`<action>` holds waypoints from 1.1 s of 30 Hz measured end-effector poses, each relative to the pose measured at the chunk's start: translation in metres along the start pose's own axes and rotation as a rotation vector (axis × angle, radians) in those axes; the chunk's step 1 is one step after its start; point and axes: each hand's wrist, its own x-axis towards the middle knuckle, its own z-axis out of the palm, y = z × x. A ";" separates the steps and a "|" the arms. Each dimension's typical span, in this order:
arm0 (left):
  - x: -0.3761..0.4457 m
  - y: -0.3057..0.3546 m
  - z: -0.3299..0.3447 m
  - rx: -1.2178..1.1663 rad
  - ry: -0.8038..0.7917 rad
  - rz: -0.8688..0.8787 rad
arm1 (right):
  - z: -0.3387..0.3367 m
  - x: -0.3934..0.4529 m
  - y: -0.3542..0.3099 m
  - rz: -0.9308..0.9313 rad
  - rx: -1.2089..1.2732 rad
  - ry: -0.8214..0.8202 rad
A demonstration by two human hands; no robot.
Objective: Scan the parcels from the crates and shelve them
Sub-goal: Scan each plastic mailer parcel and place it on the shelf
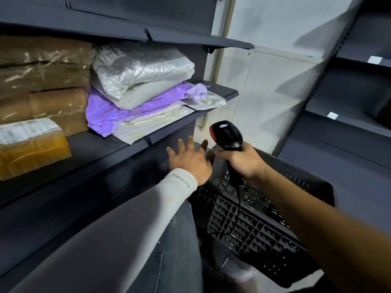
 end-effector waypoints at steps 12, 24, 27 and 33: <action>-0.017 -0.042 0.009 -0.001 -0.039 -0.097 | 0.041 0.005 0.001 -0.046 -0.006 -0.113; -0.044 -0.112 0.023 0.026 -0.034 -0.298 | 0.113 0.026 0.021 -0.167 -0.090 -0.364; -0.049 -0.107 0.017 0.028 -0.051 -0.311 | 0.118 0.024 0.024 -0.197 -0.128 -0.397; -0.049 -0.092 0.018 0.063 -0.064 -0.301 | 0.113 0.025 0.036 -0.249 -0.207 -0.368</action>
